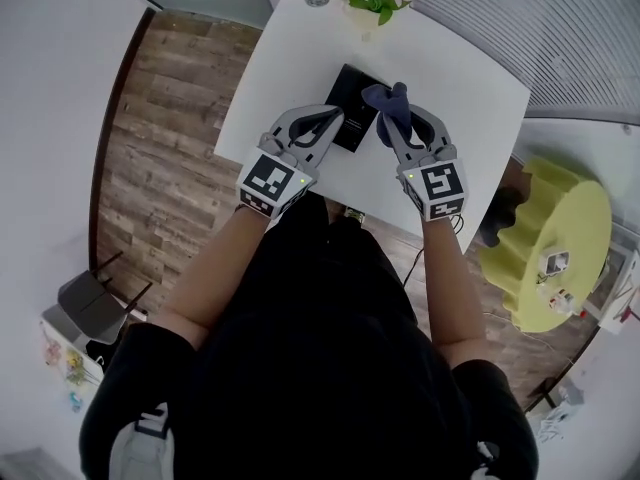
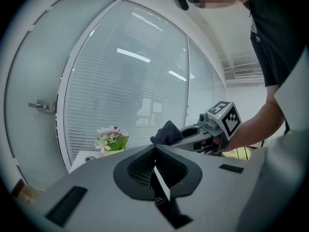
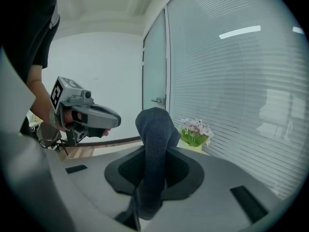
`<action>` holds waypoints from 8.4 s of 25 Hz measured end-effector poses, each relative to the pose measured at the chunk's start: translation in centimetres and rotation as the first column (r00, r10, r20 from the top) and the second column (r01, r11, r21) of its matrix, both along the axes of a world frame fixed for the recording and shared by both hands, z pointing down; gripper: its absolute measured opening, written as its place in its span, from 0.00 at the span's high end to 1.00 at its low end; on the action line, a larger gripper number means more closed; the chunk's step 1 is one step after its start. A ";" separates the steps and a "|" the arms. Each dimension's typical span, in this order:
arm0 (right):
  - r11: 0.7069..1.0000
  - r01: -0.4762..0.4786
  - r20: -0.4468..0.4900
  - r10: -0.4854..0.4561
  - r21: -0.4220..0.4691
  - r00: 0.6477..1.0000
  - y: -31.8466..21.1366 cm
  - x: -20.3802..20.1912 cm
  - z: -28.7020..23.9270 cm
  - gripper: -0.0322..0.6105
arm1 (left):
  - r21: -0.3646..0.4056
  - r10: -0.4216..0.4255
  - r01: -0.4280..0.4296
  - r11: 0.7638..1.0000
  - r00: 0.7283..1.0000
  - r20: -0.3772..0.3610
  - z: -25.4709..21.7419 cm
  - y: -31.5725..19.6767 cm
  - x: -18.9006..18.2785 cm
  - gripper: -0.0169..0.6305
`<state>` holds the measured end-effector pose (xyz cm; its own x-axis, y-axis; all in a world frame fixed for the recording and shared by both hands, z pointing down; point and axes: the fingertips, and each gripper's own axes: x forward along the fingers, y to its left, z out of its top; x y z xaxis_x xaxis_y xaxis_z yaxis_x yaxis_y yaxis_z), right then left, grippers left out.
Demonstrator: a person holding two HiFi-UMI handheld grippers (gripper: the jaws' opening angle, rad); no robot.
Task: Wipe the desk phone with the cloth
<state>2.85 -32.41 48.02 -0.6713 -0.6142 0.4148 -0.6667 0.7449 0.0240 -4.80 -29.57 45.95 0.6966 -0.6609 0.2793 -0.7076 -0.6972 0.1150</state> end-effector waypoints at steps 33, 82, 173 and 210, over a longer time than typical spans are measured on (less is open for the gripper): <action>0.996 0.046 -0.335 -0.070 -0.080 0.940 -4.1 -2.7 13.3 0.81 | -0.103 -0.050 0.050 0.993 0.999 -0.003 7.5 -2.8 -2.1 0.96; 0.940 0.184 -0.319 -0.275 -0.286 0.907 6.3 -5.7 18.3 0.81 | -0.169 -0.054 0.064 0.984 0.997 0.062 11.0 -0.4 -1.1 0.96; 0.853 0.153 -0.210 -0.290 -0.498 0.934 8.3 -11.1 16.8 0.81 | -0.244 0.086 -0.070 0.967 0.995 0.056 11.9 -2.8 -7.4 0.96; 0.973 -0.108 0.355 0.030 0.202 0.934 6.7 -3.4 -17.0 0.81 | 0.150 0.229 -0.211 0.966 0.966 -0.118 -12.0 2.6 -1.2 0.96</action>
<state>-0.58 -25.68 30.99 -0.7017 -0.7123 0.0162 -0.7117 0.6996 -0.0641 -5.99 -26.99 33.95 0.8539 -0.5121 0.0928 -0.5195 -0.8495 0.0922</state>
